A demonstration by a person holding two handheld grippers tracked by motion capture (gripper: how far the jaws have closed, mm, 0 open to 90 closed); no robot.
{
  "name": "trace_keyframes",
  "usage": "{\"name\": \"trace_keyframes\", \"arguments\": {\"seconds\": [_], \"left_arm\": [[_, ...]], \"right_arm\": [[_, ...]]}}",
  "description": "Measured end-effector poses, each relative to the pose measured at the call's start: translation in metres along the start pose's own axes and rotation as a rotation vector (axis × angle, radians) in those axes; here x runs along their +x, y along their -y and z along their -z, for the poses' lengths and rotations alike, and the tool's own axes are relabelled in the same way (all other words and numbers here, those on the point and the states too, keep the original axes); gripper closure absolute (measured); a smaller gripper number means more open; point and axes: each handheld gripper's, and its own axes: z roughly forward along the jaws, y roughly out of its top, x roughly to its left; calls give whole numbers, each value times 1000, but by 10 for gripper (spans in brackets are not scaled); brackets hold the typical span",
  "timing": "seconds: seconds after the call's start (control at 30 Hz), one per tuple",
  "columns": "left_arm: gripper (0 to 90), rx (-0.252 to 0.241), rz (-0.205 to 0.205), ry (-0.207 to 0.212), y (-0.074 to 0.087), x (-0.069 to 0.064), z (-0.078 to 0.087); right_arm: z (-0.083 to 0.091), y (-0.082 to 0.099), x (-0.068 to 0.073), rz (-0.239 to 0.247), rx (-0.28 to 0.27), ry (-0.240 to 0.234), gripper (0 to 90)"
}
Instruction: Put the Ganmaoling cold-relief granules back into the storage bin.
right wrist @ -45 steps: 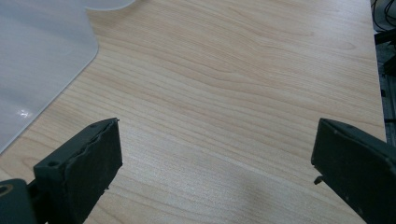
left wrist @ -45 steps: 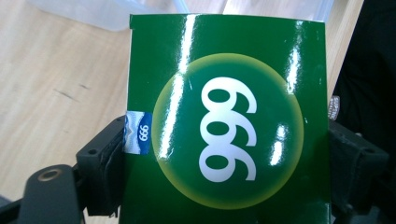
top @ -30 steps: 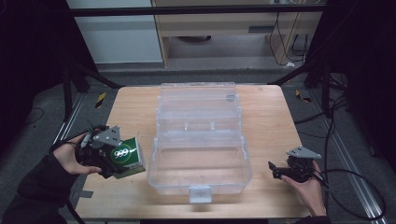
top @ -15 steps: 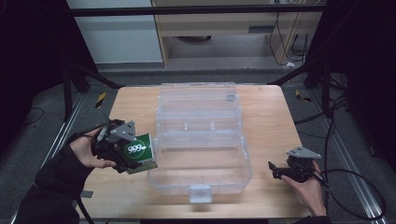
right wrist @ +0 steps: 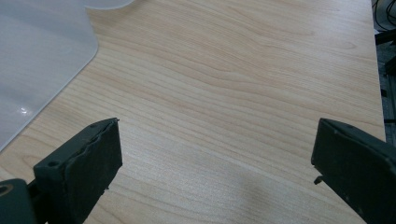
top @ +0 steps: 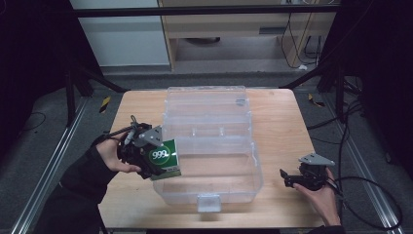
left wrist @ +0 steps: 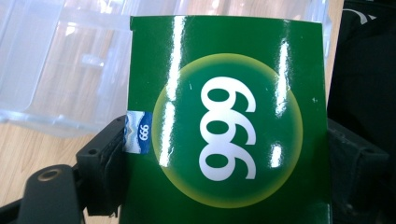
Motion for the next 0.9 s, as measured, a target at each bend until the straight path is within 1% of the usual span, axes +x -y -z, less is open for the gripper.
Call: {"name": "trace_keyframes", "arguments": {"seconds": [0.1,0.13,0.17,0.2,0.3,0.5,0.67,0.7,0.73,0.9], "left_arm": [[149,7,-12,7,-6,0,-6],[149,6,-17,9,-7,-1,-8],[149,-3,-13,15,-9,-1,-11],[150,0,-20,17,-9,-1,-12],[149,-4,-17,22,-9,-2,-16],[149,2,-8,33,-4,-3,-30],[149,-5,1,41,1,-4,-36],[149,9,19,44,2,-5,-37],[149,14,23,46,3,-6,-38],[149,12,24,52,8,-6,-46]], "right_arm": [[0,0,0,1,-1,2,23],[0,0,0,0,-1,2,23],[1,0,0,0,-3,2,23],[1,0,0,1,-3,1,23],[1,0,0,-2,0,2,23],[0,0,0,3,1,1,23],[0,0,0,-1,6,-1,23],[0,0,1,-2,6,-2,23],[-1,0,1,-1,6,-3,23],[-1,1,1,4,8,-2,23]]}}
